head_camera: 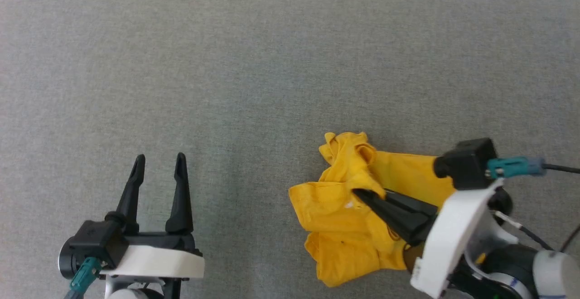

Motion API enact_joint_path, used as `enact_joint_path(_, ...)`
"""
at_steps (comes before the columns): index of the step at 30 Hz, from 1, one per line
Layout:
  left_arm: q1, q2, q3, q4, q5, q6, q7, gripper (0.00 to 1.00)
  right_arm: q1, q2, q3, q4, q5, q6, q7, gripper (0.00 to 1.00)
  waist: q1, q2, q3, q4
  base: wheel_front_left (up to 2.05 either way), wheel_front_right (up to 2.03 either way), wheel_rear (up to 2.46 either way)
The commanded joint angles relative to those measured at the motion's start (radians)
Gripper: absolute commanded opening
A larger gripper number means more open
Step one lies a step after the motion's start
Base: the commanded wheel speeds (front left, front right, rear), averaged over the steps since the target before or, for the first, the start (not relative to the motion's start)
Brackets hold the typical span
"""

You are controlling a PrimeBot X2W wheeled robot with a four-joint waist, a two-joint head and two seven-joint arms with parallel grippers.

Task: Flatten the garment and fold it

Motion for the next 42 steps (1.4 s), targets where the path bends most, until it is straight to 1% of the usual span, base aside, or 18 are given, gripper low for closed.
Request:
enact_joint_path(1,-0.023,-0.009,-0.002,0.006,-0.007,-0.006,-0.006,1.00,-0.022,0.008,0.015,0.010,-0.006,-0.001,0.002,0.00,0.0000,0.0000,0.005,0.010,0.00,0.00,0.00)
enact_joint_path(6,-0.038,-0.026,-0.009,0.017,-0.010,-0.016,-0.006,1.00,-0.059,0.027,0.071,0.073,-0.044,-0.001,-0.004,0.00,0.0000,0.0000,0.023,0.033,0.00,0.00,0.00)
enact_joint_path(12,-0.050,-0.052,-0.001,0.032,-0.005,-0.032,-0.006,1.00,-0.071,0.038,0.084,0.198,-0.119,-0.001,-0.031,0.00,0.0000,0.0000,0.039,0.048,0.00,0.00,0.00)
enact_joint_path(13,-0.052,-0.056,0.000,0.035,-0.004,-0.035,-0.006,1.00,-0.074,0.038,0.086,0.221,-0.141,-0.001,-0.040,0.20,0.0000,0.0000,0.041,0.050,0.00,0.00,0.00)
enact_joint_path(14,-0.054,-0.059,0.002,0.038,-0.002,-0.038,-0.006,1.00,-0.075,0.040,0.087,0.246,-0.159,-0.001,-0.046,0.45,0.0000,0.0000,0.041,0.050,0.00,0.00,0.00)
enact_joint_path(15,-0.055,-0.062,0.005,0.041,-0.001,-0.041,-0.006,1.00,-0.076,0.042,0.088,0.267,-0.176,-0.001,-0.054,0.98,0.0000,0.0000,0.041,0.051,0.00,0.00,0.00)
enact_joint_path(16,-0.056,-0.065,0.008,0.044,0.000,-0.044,-0.006,1.00,-0.079,0.044,0.092,0.283,-0.190,-0.001,-0.062,1.00,0.0000,0.0000,0.041,0.050,0.00,0.00,0.00)
enact_joint_path(19,-0.054,-0.070,0.017,0.053,0.003,-0.052,-0.006,1.00,-0.086,0.056,0.106,0.305,-0.192,-0.001,-0.075,1.00,0.0000,0.0000,0.035,0.039,0.00,0.00,0.00)
enact_joint_path(22,-0.050,-0.070,0.025,0.061,0.004,-0.059,-0.006,1.00,-0.096,0.060,0.099,0.283,-0.173,-0.001,-0.073,1.00,0.0000,0.0000,0.024,0.023,0.00,0.00,0.00)
enact_joint_path(24,-0.049,-0.070,0.027,0.066,0.004,-0.063,-0.006,1.00,-0.092,0.058,0.073,0.246,-0.148,-0.001,-0.067,1.00,0.0000,0.0000,0.015,0.013,0.00,0.00,0.00)
enact_joint_path(27,-0.040,-0.068,0.033,0.066,0.002,-0.065,-0.006,1.00,-0.072,0.042,0.001,0.163,-0.120,-0.001,-0.060,1.00,0.0000,0.0000,0.002,-0.002,0.00,0.00,0.00)
enact_joint_path(29,-0.035,-0.064,0.037,0.063,0.003,-0.066,-0.006,1.00,-0.049,0.029,-0.078,0.102,-0.123,-0.001,-0.070,1.00,0.0000,0.0000,-0.001,-0.009,0.00,0.00,0.00)
enact_joint_path(32,-0.028,-0.058,0.044,0.052,0.010,-0.064,-0.006,1.00,-0.003,0.005,-0.216,0.024,-0.166,-0.001,-0.106,1.00,0.0000,0.0000,0.002,-0.017,0.00,0.00,0.00)
enact_joint_path(34,-0.023,-0.055,0.050,0.041,0.014,-0.061,-0.006,1.00,0.037,-0.018,-0.289,-0.004,-0.207,-0.001,-0.131,1.00,0.0000,0.0000,0.010,-0.022,0.00,0.00,0.00)
enact_joint_path(36,-0.019,-0.055,0.054,0.030,0.018,-0.059,-0.006,1.00,0.083,-0.015,-0.338,-0.003,-0.213,-0.001,-0.149,1.00,0.0000,0.0000,0.017,-0.027,0.00,0.00,0.00)
enact_joint_path(39,-0.015,-0.055,0.058,0.021,0.021,-0.058,-0.006,1.00,0.141,-0.006,-0.355,0.024,-0.200,-0.001,-0.160,1.00,0.0000,0.0000,0.028,-0.030,0.00,0.00,0.00)
enact_joint_path(42,-0.016,-0.055,0.057,0.019,0.021,-0.061,-0.006,1.00,0.168,-0.004,-0.339,0.076,-0.193,-0.001,-0.169,1.00,0.0000,0.0000,0.035,-0.028,0.00,0.00,0.00)
